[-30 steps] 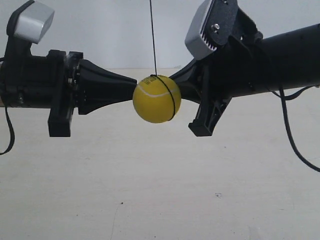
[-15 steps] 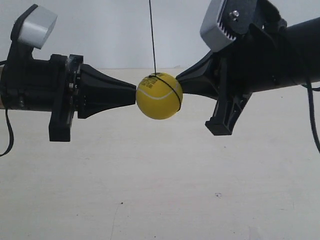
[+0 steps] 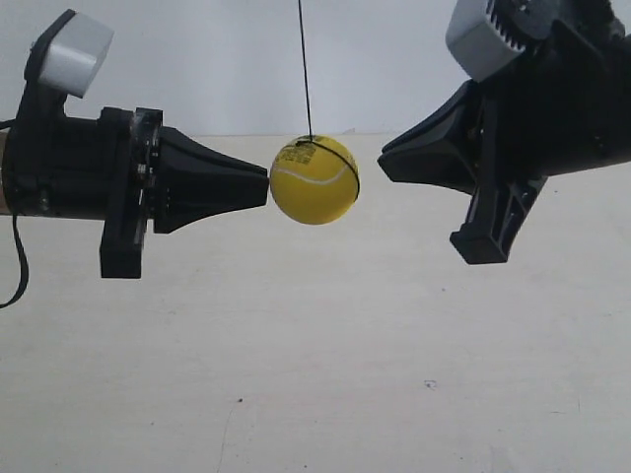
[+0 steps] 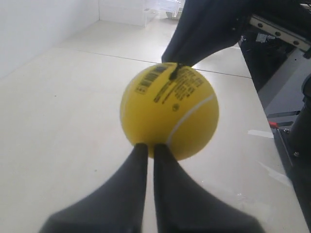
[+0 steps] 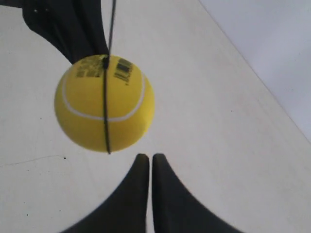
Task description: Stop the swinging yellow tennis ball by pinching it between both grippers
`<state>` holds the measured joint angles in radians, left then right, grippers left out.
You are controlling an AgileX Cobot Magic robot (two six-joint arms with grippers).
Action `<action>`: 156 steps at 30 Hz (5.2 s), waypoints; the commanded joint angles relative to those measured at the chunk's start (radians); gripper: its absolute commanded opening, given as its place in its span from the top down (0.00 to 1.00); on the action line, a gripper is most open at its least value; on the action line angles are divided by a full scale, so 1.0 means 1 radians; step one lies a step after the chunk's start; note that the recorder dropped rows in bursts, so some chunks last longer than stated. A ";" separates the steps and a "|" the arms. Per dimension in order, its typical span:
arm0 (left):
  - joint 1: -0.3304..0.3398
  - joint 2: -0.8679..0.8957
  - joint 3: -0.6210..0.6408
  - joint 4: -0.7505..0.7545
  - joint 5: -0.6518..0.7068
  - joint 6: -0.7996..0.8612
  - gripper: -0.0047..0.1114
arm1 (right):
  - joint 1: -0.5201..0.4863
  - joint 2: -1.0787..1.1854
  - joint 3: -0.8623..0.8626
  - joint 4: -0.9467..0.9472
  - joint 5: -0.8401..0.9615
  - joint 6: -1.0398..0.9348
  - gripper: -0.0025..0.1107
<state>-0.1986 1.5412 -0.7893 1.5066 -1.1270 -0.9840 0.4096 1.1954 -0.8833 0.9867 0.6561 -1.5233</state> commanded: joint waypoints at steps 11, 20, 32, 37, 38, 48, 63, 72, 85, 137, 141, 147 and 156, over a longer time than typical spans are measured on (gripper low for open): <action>0.002 0.001 -0.007 -0.001 0.047 0.002 0.92 | -0.008 -0.011 -0.001 0.093 0.010 -0.090 0.98; 0.005 0.001 -0.007 -0.050 0.083 0.048 0.92 | -0.008 -0.007 -0.001 0.107 -0.040 -0.127 0.98; 0.007 0.001 -0.010 -0.100 0.107 0.092 0.92 | -0.008 0.042 -0.001 0.133 -0.064 -0.162 0.98; 0.007 0.001 -0.010 -0.066 0.111 0.081 0.92 | -0.008 0.093 -0.001 0.135 -0.046 -0.160 0.98; 0.007 0.001 -0.010 -0.060 0.116 0.081 0.92 | -0.008 0.094 -0.001 0.135 -0.046 -0.160 0.98; 0.007 0.001 -0.010 -0.029 0.141 0.072 0.92 | -0.008 0.093 -0.001 0.149 0.009 -0.160 0.98; 0.009 0.001 -0.010 -0.036 0.130 0.072 0.92 | -0.008 0.093 -0.001 0.181 0.053 -0.177 0.98; 0.009 0.001 -0.013 -0.052 0.121 0.081 0.92 | -0.008 0.093 -0.001 0.196 0.043 -0.205 0.98; 0.009 0.001 -0.013 -0.052 0.127 0.081 0.92 | -0.008 0.093 -0.001 0.211 0.030 -0.218 0.98; 0.009 0.001 -0.013 -0.060 0.102 0.079 0.92 | -0.008 0.190 -0.001 0.367 0.076 -0.386 0.98; 0.009 0.001 -0.013 -0.060 0.102 0.079 0.92 | -0.008 0.190 -0.001 0.367 0.076 -0.386 0.98; 0.009 0.001 -0.013 -0.060 0.104 0.079 0.92 | -0.008 0.190 -0.001 0.367 0.076 -0.386 0.98; 0.009 0.001 -0.013 -0.060 0.104 0.079 0.92 | -0.008 0.190 -0.001 0.367 0.074 -0.386 0.98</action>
<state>-0.1864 1.5412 -0.7959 1.4618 -1.0043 -0.9023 0.4072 1.3848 -0.8833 1.3417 0.7217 -1.9035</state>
